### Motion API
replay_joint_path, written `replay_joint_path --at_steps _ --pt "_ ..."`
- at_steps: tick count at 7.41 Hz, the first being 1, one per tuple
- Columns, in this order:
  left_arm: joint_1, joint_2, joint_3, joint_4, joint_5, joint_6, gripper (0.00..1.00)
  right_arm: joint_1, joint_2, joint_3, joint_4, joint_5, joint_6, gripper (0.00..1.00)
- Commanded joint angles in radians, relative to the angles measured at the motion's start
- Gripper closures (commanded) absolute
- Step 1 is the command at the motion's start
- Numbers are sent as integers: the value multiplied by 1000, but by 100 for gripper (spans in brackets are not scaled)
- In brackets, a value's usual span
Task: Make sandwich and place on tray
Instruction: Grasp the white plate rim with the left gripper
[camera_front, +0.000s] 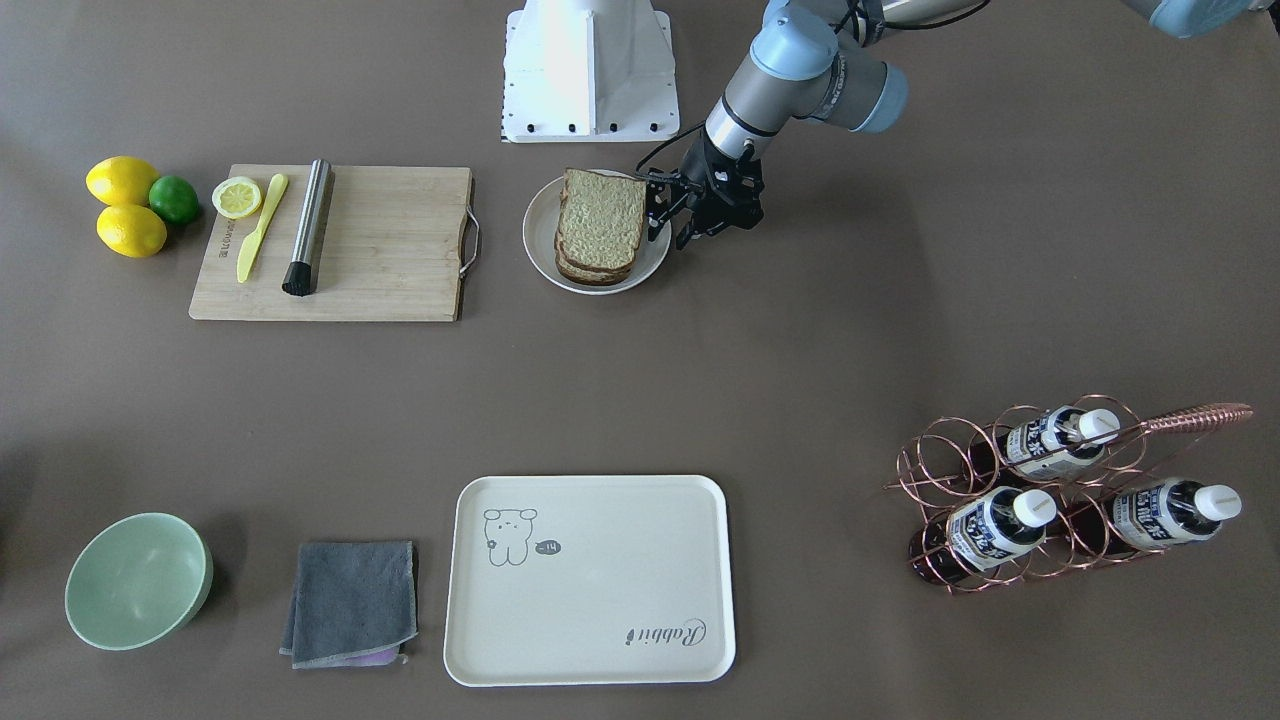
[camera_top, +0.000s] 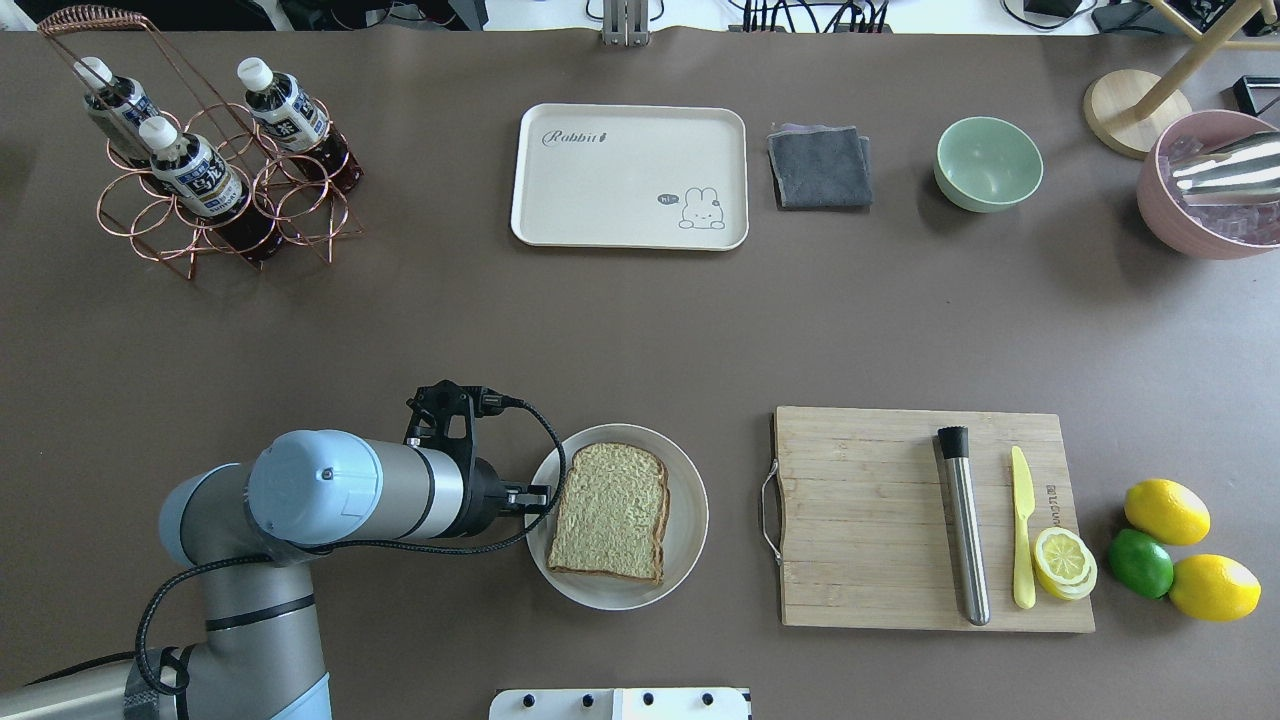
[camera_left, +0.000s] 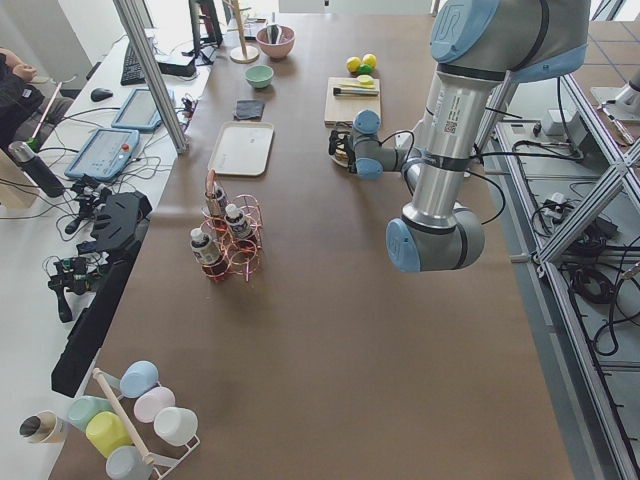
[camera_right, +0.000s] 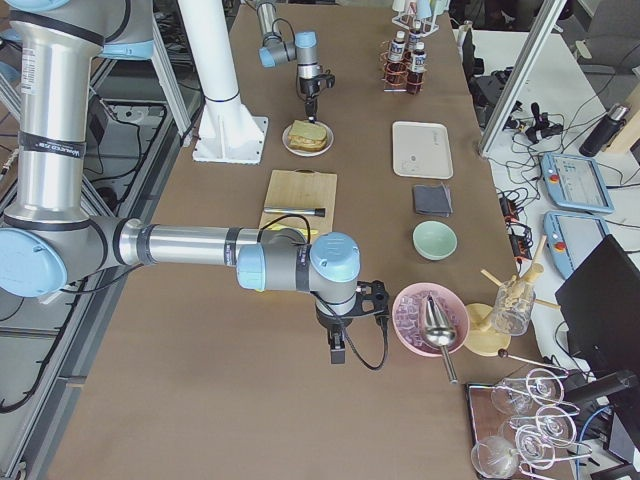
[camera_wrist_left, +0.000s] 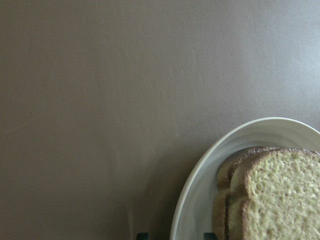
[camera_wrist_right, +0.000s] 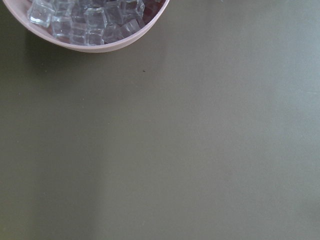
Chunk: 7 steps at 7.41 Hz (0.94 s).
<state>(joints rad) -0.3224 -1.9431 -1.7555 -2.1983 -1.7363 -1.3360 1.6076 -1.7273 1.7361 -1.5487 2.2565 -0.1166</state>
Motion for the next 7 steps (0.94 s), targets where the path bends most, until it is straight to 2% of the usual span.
replay_joint_path --at_steps 1,4,7 --pt "17 1 -1 0 1 0 61 0 0 -1 1 0 0 0" --pt "17 7 -4 0 1 0 100 0 -2 -1 1 0 -2 0" --pt "5 6 -12 0 -2 0 100 0 -3 -1 1 0 -3 0"
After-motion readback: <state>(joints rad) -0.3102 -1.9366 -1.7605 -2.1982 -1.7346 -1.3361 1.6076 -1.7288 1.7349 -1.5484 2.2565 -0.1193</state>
